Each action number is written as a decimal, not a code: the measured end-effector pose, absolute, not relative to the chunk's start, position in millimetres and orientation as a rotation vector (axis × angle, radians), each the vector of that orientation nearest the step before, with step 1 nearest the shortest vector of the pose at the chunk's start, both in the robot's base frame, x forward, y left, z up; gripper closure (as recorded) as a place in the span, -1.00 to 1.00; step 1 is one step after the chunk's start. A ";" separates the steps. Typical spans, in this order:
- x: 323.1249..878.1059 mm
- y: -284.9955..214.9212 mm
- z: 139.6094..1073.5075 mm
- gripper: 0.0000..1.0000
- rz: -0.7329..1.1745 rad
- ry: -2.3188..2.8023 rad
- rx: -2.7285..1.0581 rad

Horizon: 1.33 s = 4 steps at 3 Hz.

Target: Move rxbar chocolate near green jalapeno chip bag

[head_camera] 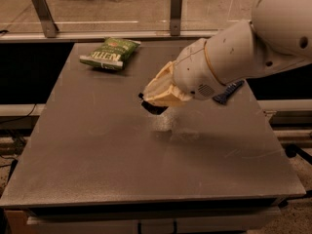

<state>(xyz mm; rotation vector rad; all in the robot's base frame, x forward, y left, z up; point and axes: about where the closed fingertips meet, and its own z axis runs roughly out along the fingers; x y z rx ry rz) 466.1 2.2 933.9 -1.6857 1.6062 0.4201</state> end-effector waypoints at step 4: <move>536.2 -3.1 927.0 1.00 0.220 1.477 -1.721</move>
Offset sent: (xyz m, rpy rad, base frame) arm 0.0099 -0.0040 0.0031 -0.0144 -0.1087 -0.0284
